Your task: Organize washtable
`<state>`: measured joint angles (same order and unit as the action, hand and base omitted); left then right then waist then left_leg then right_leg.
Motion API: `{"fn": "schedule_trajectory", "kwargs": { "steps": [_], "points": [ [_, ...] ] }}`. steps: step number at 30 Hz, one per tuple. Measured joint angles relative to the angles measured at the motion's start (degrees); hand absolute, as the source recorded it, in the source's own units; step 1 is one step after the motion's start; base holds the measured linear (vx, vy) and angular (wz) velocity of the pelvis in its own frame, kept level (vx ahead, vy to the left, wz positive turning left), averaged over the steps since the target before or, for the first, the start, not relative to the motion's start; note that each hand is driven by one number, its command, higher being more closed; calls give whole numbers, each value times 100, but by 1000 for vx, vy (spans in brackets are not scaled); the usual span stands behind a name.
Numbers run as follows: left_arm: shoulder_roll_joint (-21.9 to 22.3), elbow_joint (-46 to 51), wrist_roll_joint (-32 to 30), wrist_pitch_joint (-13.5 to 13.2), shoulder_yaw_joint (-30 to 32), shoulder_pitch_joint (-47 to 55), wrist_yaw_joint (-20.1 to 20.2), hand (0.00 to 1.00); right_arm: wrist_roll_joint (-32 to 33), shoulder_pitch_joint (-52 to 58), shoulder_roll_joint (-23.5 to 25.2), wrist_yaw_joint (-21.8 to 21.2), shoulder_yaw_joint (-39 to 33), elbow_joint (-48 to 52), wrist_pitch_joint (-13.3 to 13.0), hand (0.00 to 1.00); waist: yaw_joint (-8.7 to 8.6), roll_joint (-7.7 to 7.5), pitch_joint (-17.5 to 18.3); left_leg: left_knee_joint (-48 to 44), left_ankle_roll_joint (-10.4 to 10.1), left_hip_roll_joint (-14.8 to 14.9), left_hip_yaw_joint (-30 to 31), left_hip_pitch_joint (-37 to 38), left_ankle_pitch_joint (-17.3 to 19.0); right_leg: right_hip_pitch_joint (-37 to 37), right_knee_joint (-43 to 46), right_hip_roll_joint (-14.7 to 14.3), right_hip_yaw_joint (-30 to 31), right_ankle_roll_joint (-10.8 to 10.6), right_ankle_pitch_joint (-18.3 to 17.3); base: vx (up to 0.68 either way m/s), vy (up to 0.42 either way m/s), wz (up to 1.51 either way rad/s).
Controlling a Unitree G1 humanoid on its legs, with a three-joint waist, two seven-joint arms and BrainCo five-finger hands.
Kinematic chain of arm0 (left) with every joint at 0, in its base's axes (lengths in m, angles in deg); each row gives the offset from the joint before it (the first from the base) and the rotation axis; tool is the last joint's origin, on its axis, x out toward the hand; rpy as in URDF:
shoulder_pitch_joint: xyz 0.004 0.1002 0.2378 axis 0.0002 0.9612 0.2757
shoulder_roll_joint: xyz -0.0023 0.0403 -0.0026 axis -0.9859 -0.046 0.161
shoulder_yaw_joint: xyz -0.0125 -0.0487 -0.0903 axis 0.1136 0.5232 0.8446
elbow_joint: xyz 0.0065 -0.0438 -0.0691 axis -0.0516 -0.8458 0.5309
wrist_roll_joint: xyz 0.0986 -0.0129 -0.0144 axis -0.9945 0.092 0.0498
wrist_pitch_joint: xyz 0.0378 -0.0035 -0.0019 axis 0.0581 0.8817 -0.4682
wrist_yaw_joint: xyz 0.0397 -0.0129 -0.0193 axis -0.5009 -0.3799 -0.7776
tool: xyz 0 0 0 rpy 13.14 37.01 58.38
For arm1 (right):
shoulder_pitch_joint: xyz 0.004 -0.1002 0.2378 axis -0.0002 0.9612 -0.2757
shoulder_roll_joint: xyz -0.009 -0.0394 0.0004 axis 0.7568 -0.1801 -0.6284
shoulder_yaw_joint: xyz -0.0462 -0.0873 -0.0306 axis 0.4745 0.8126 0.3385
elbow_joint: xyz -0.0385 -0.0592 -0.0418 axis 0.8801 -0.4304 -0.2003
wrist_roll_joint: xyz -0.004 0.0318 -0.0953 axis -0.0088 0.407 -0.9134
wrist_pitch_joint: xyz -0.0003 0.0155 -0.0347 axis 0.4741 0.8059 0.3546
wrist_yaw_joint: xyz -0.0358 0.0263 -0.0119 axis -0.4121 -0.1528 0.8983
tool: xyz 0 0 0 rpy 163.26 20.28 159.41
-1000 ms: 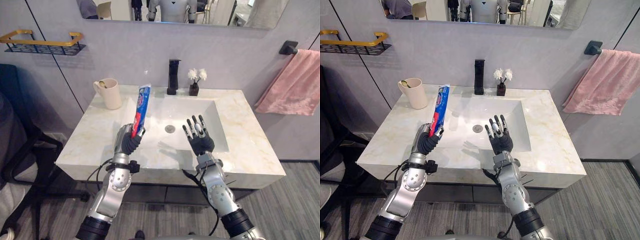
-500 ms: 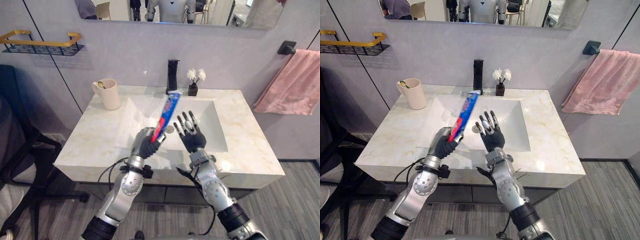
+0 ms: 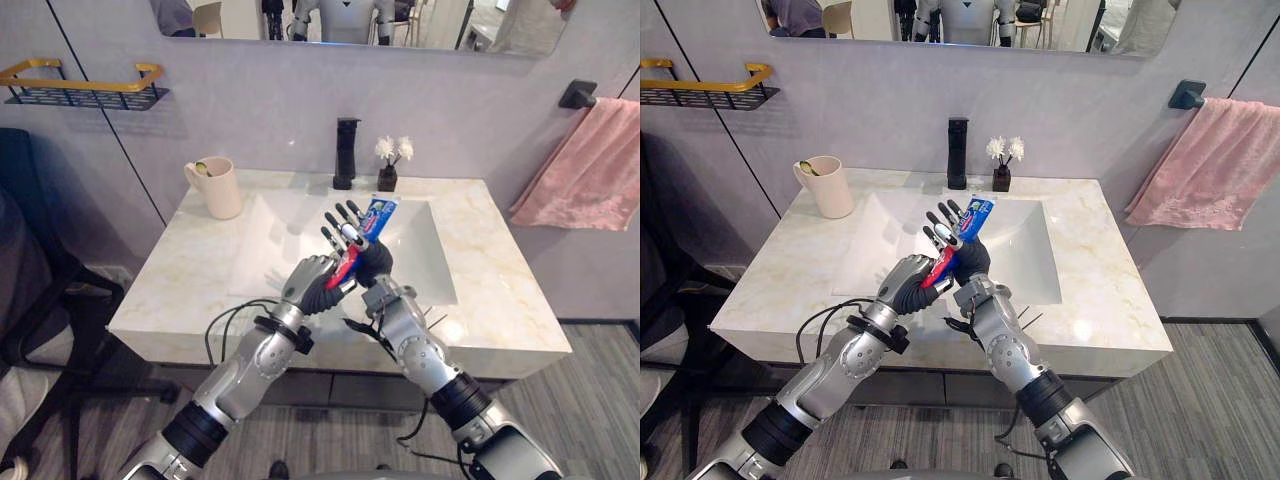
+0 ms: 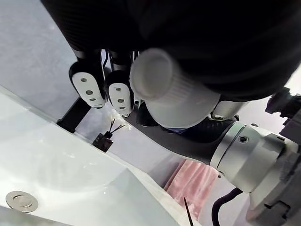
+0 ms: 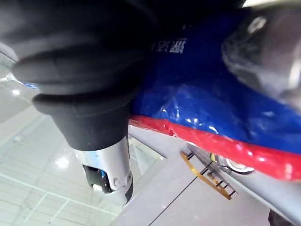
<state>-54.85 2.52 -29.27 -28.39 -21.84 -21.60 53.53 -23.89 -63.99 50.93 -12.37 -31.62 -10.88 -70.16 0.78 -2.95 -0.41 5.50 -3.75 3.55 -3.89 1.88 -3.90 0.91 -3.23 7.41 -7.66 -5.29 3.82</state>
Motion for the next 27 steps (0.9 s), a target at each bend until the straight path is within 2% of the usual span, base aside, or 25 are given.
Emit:
{"fn": "schedule_trajectory", "kwargs": {
  "steps": [7, 10, 11, 16, 18, 25, 27],
  "points": [
    [-79, -5, -3, -121, 195, -27, -25, 100, 36, -143, -97, -121, 25, 42, 36, 100, 1, 12, -10, -1, -9, 44, 10, -8, -3, 17, -5, -47, 1, 15, 5, 0, 0, 0],
    [182, 82, -86, -334, 543, 237, -75, 100, 7, -137, -74, -151, -23, 286, 51, 100, -7, 25, -54, 1, -9, 30, -12, 19, -2, 11, 36, -34, 6, 15, -5, -17, 1, -2],
    [309, 133, -106, -379, 665, 322, -128, 0, -101, -135, -4, -198, -96, 366, 58, 100, 7, 22, -109, 3, -9, 30, -11, 44, -2, 7, 103, -30, 6, 20, -41, -38, 0, 2],
    [640, 479, -120, -465, 1122, 728, -158, 0, -417, -34, 225, -369, -256, 667, 78, 100, 10, 51, -208, 39, -21, 27, 34, 96, 9, -17, 268, -10, -27, 12, -225, -35, -6, 6],
    [889, 736, -116, -483, 1281, 1025, -251, 0, -571, 180, 411, -416, -380, 921, 78, 100, 17, 68, -220, 38, -22, 27, 69, 97, 11, -7, 269, -9, -61, 1, -223, 9, -12, 6],
    [1290, 1031, -95, -502, 1782, 1351, -369, 0, -895, 305, 775, -493, -592, 1002, 78, 100, 17, 117, -292, 6, -23, 29, 170, 104, 11, 106, 247, -10, -171, -16, -213, 16, -12, 8],
    [1424, 1259, -92, -601, 2051, 1490, -375, 0, -1061, 326, 866, -499, -595, 1171, 77, 100, 18, 135, -374, 8, -24, 28, 196, 118, 13, 143, 233, -10, -190, -21, -217, -19, -9, 6]
  ]
}}
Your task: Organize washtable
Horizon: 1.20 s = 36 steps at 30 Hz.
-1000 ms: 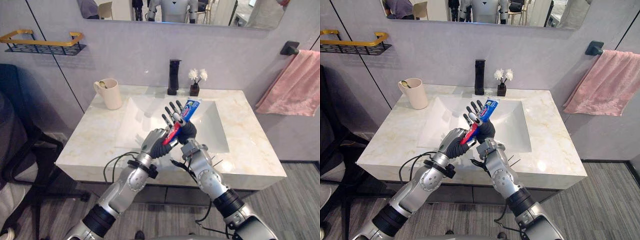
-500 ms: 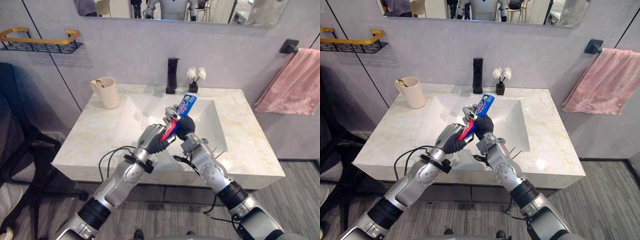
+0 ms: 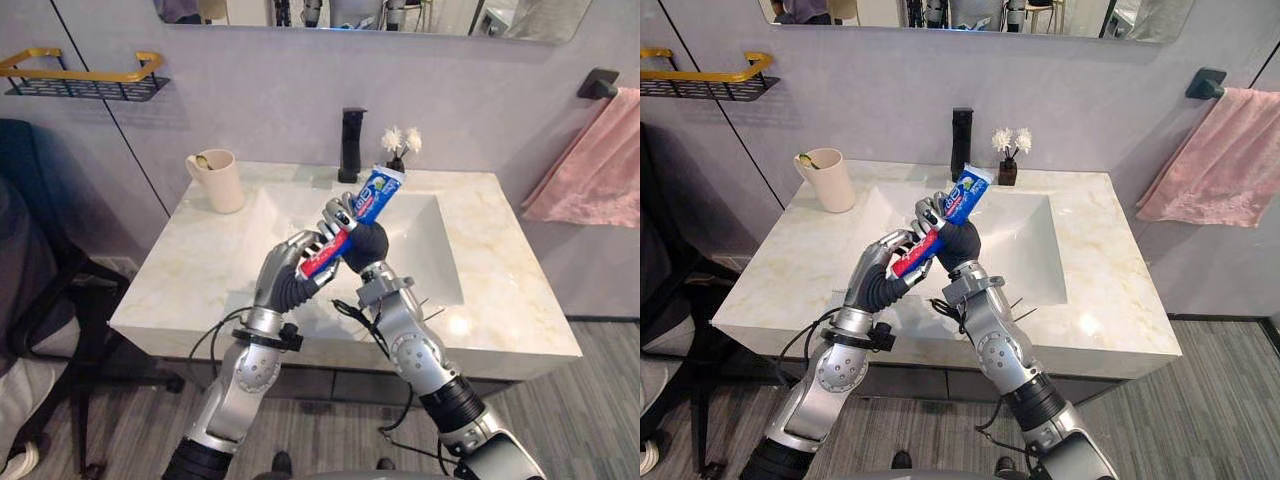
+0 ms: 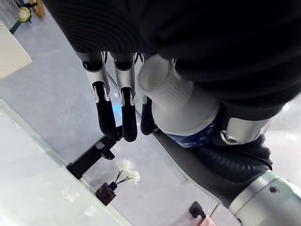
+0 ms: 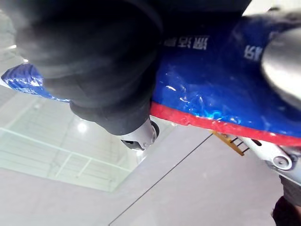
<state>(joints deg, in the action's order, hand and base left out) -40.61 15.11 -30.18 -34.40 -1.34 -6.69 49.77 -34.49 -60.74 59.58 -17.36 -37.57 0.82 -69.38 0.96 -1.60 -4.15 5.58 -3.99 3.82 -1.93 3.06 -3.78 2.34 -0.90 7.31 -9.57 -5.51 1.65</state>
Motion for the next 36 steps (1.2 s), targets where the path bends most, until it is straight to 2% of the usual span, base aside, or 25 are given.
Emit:
{"fn": "schedule_trajectory", "kwargs": {
  "steps": [4, 6, 7, 8, 9, 11, 12, 13, 16, 19, 21, 25, 27, 31, 35, 36],
  "points": [
    [213, 129, 65, -141, 439, 208, -5, 0, -216, 25, 127, 9, -5, 93, 0, 100, 24, 24, -72, 30, -11, 0, 29, 9, 10, 29, -4, 3, -1, -58, -50, -23, -5, 4],
    [488, 124, 363, -222, 805, 416, -60, 0, -377, 107, 254, 15, -176, 105, -1, 100, 73, 30, -76, 31, -8, 0, 51, -10, 13, 30, -12, 3, -28, -59, -64, -3, -11, 6],
    [701, 118, 690, -210, 1158, 490, -250, 0, -440, 204, 315, 33, -449, 157, -26, 100, 118, 29, -77, 31, -7, -1, 68, -28, 12, 29, -23, 3, -64, -59, -65, 2, -14, 10],
    [974, 104, 1048, -83, 1870, 511, -522, 0, -450, 356, 312, 42, -879, 255, -107, 100, 156, 28, -77, 30, -7, -2, 88, -42, 11, 32, -30, 5, -101, -56, -68, 9, -16, 19],
    [1136, 11, 1547, 121, 2897, 529, -852, 0, -473, 519, 243, 167, -1507, 349, -273, 100, 172, 28, -77, 30, -6, -10, 157, -58, 11, 54, -26, 14, -141, -38, -81, 14, -12, 20],
    [1052, -355, 2172, 243, 3936, 796, -1180, 0, -585, 714, 72, 323, -2304, 415, -516, 100, 230, 29, -79, 19, -7, -20, 185, -76, 20, 56, -27, 26, -178, -31, -94, 35, -8, 13],
    [979, -588, 2448, 277, 4161, 1110, -1254, 0, -678, 834, -114, 425, -2706, 424, -645, 100, 302, 29, -80, -2, -7, -34, 190, -87, 22, 55, -33, 40, -200, -32, -94, 59, -5, 6],
    [971, -651, 2566, 299, 4197, 1245, -1253, 0, -717, 893, -190, 461, -2843, 424, -691, 100, 303, 29, -80, -2, -7, -43, 203, -95, 23, 58, -36, 48, -231, -33, -95, 53, -5, 12],
    [1346, -803, 2892, 337, 4235, 1507, -1213, 0, -977, 1040, -282, 524, -2965, 461, -699, 100, 316, 29, -80, 2, -6, -64, 295, -136, 22, 73, -46, 66, -341, -37, -105, 3, -9, 16],
    [1343, -984, 3258, 309, 4192, 1508, -899, 0, -1295, 1208, -213, 523, -2910, 675, -608, 100, 324, 21, -82, 32, -6, -73, 440, -134, 22, 157, -43, 75, -464, -40, -152, -38, -17, 22],
    [1354, -1171, 3436, 260, 4303, 1508, -841, 0, -1394, 1280, -213, 533, -2917, 799, -573, 100, 340, 8, -90, 32, -6, -83, 489, -146, 22, 167, -36, 85, -506, -55, -178, -30, -10, 17],
    [1374, -2032, 3490, 273, 4472, 1508, -725, 0, -1584, 1372, -149, 674, -3128, 817, -555, 100, 452, -27, -94, 31, -6, -95, 575, -198, 19, 167, -34, 94, -636, -66, -195, -17, -14, 12],
    [1371, -2987, 3478, 366, 4429, 1509, -487, 0, -1751, 1378, -149, 746, -3146, 815, -529, 100, 456, -54, -106, -2, -7, -101, 644, -240, 16, 165, -36, 95, -720, -68, -197, 15, -17, 14],
    [1332, -3986, 3428, 508, 4045, 1511, -129, 0, -1926, 1263, -154, 782, -3128, 770, -515, 100, 480, -122, -146, -7, -7, -103, 669, -268, 16, 154, -40, 95, -748, -70, -198, 6, -12, 4],
    [1243, -4719, 3310, 545, 3265, 1513, 316, 0, -2243, 628, -329, 821, -3112, 326, -476, 100, 500, -174, -175, -11, -11, -105, 719, -334, 12, 119, -44, 92, -761, -69, -198, -11, -5, 3],
    [1231, -4851, 3244, 544, 3115, 1509, 408, 0, -2300, 388, -432, 905, -3111, 180, -476, 100, 557, -174, -179, -12, -14, -99, 729, -356, 10, 98, -45, 84, -763, -69, -198, -29, -14, 5]
  ]
}}
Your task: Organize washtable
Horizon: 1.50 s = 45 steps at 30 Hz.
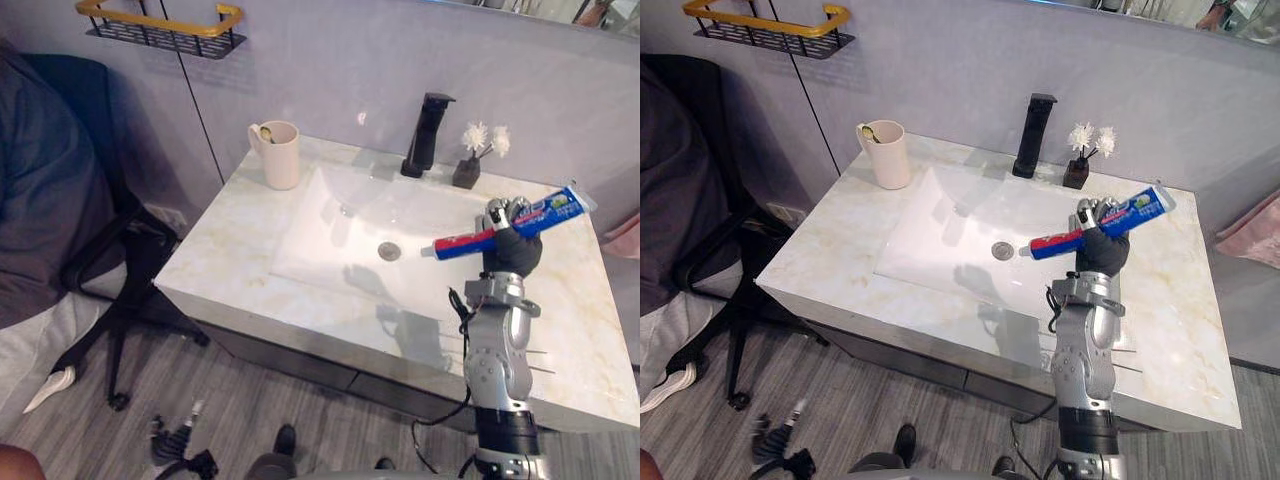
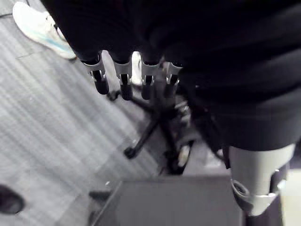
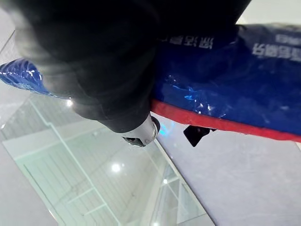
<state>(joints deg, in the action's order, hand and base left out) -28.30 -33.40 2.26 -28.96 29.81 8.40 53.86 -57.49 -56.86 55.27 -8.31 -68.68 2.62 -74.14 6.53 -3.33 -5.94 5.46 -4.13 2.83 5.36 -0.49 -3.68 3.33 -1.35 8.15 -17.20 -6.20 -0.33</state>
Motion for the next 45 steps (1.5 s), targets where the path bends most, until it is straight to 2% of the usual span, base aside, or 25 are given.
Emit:
{"fn": "schedule_trajectory", "kwargs": {
  "steps": [5, 9, 12, 16, 20, 28, 33, 37, 44, 45],
  "points": [
    [-240, -277, -124, -4, -455, -1, 144, 0, -363, -1390, -539, 263, -5, -665, -2, 100, 127, -23, -151, -186, -13, -3, 237, -302, -6, -87, -3, -31, -199, 1, 0, -23, -19, 20],
    [-436, -368, -338, -57, -694, -28, 345, 0, -741, -2652, -1078, 510, 56, -1274, -2, 100, 373, -39, -281, -252, -21, -18, 396, -445, -12, -107, -27, -44, -345, 1, 1, -20, -19, 23],
    [-560, -449, -354, -101, -841, -68, 353, 0, -889, -3657, -1461, 685, 332, -1835, -5, 100, 423, -64, -408, -339, -26, -52, 533, -587, -16, -122, -47, -40, -490, 1, 1, -11, -6, 21],
    [-687, -472, -359, -109, -965, -134, 367, 0, -1056, -4898, -1995, 838, 807, -2468, -30, 100, 679, -136, -632, -417, -26, -94, 669, -768, -16, -178, -80, -30, -632, 3, 3, -4, -1, 17],
    [-797, -478, -367, -179, -1076, -172, 358, 0, -1075, -5517, -2088, 997, 1030, -2825, -30, 100, 875, -235, -785, -482, -27, -107, 841, -992, -19, -265, -101, -26, -821, 1, 2, 16, -5, 22],
    [-896, -733, -356, -184, -1134, -179, 328, 0, -1297, -5783, -2087, 1151, 1344, -3497, 69, 100, 1155, -304, -993, -574, -29, -159, 970, -1192, -17, -335, -131, -14, -967, 0, 1, 5, 7, 10],
    [-947, -803, -357, -204, -1270, -179, 309, 0, -1524, -5962, -2088, 1255, 1519, -3857, 174, 100, 1172, -308, -1009, -614, -30, -169, 1026, -1274, -18, -366, -132, -20, -1029, -2, 1, -6, 10, 5],
    [-1012, -790, -354, -290, -1337, -179, 220, 0, -1699, -6270, -2091, 1404, 1536, -4068, 203, 100, 1174, -337, -1243, -629, -35, -141, 1019, -1286, -14, -377, -130, -17, -1010, -1, 2, -7, 7, -1],
    [-1035, -785, -349, -302, -1444, -179, 210, 0, -1734, -6338, -2089, 1408, 1572, -4149, 233, 100, 1315, -367, -1286, -633, -38, -119, 1000, -1371, -14, -473, -133, -27, -984, -1, 1, 8, 6, -2],
    [-1061, -783, -349, -305, -1472, -179, 213, 0, -1734, -6358, -2089, 1409, 1603, -4160, 240, 0, 1313, -370, -1301, -634, -38, -119, 1000, -1372, -14, -473, -134, -28, -983, -1, 1, 0, 0, 0]
  ]
}}
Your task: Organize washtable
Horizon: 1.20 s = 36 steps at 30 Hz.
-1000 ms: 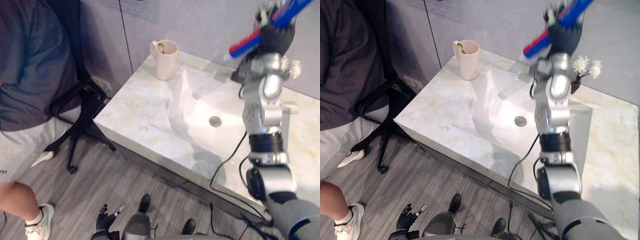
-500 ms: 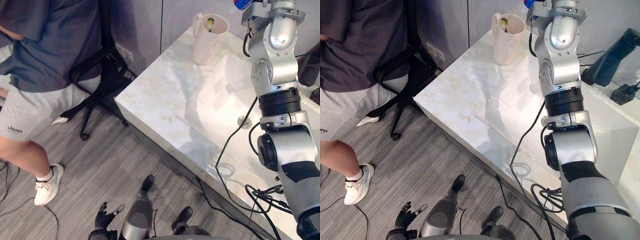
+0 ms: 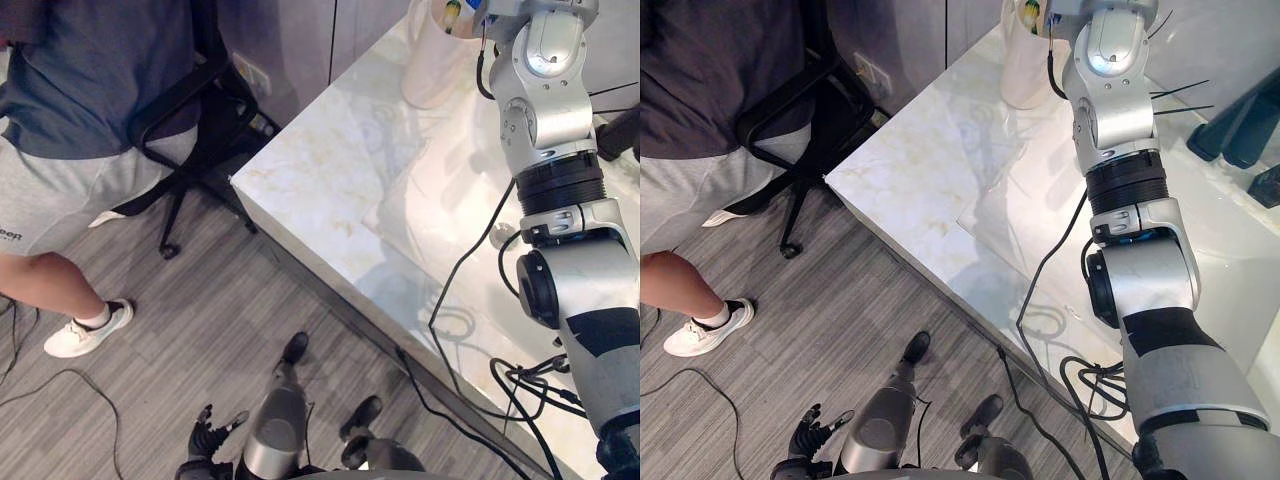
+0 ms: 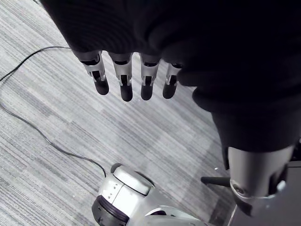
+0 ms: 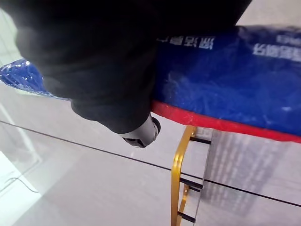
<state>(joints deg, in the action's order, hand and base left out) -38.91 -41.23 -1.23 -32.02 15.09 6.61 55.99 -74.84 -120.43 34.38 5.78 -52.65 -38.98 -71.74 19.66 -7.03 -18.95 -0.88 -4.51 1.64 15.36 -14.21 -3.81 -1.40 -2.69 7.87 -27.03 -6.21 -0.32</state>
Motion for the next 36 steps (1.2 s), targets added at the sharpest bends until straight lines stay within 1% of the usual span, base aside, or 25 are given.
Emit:
{"fn": "schedule_trajectory", "kwargs": {
  "steps": [4, 7, 12, 14, 21, 25, 27, 29, 31, 32, 34, 36],
  "points": [
    [-33, -2, 0, -8, -54, 0, -9, 0, -1, -21, 0, 0, 119, -206, 15, 0, 1, 6, -30, -5, -1, 0, -4, -3, 1, -7, 4, 2, 14, 0, 0, 0, 0, 0],
    [-59, 0, 10, -5, -75, 0, -21, 0, -7, -36, 57, -14, 200, -403, 79, 0, 28, 5, -36, -7, -6, 27, -47, -10, 5, -88, 47, -2, 75, 0, 0, -30, 21, -10],
    [-60, 1, 26, 5, -91, 0, -125, 0, -63, -106, 80, -30, 234, -402, 125, 0, 20, 0, -261, -75, -22, 46, -146, -17, 23, -110, 70, -2, 194, 12, 10, -21, 22, -11],
    [-58, -2, 28, 14, -91, 0, -127, 0, -63, -106, 106, -23, 234, -402, 179, 0, 21, -1, -265, -114, -33, 47, -161, -58, 44, -187, 77, -2, 212, 14, 12, -21, 16, -5],
    [-56, -11, 53, 27, -90, 0, -123, 0, -61, -195, 116, -27, 233, -399, 176, 0, 4, -1, -264, -242, -60, 92, -305, -55, 65, -222, 121, -16, 435, 64, 47, 3, 9, -16],
    [-57, -16, 82, 38, -88, 0, -117, 0, -50, -226, 114, -21, 228, -381, 177, 0, -10, -1, -264, -304, -117, 200, -375, -1, 150, -292, 156, -102, 610, 114, 81, -58, -2, -23],
    [-57, -57, 86, 48, -86, 0, -114, 0, -45, -227, 104, -21, 219, -194, 175, 0, -9, -4, -262, -306, -150, 227, -452, 115, 204, -241, 157, -146, 700, 131, 92, -74, -2, -25],
    [-59, -64, 86, 91, -64, 1, -105, 0, -44, -228, 19, -27, 217, 236, 150, 0, -56, -6, -261, -303, -171, 255, -469, 199, 220, -187, 143, -174, 744, 136, 94, -43, -9, -16],
    [-57, -67, 91, 132, 6, 1, -102, 0, -44, -231, -195, -32, 217, 609, 106, 0, -121, -22, -249, -297, -179, 267, -481, 243, 225, -181, 142, -183, 821, 137, 94, -16, -4, -11],
    [-52, -101, 136, 152, 81, 1, -103, 0, -44, -231, -363, -35, 217, 862, 45, 0, -182, -44, -235, -291, -178, 265, -505, 263, 224, -181, 142, -180, 845, 142, 100, 9, 0, -15],
    [-29, -126, 155, 168, 253, 13, -99, 0, -47, -222, -626, -36, 216, 1223, 12, 0, -277, -116, -182, -291, -176, 250, -557, 308, 223, -180, 135, -183, 945, 153, 135, 30, -2, -24],
    [30, -125, 250, 170, 484, 63, -97, 0, -53, -14, -947, -43, 50, 1749, -84, 0, -434, -256, 6, -301, -154, 215, -598, 370, 237, -160, 32, -158, 1089, 123, 222, 45, -2, -36]
  ]
}}
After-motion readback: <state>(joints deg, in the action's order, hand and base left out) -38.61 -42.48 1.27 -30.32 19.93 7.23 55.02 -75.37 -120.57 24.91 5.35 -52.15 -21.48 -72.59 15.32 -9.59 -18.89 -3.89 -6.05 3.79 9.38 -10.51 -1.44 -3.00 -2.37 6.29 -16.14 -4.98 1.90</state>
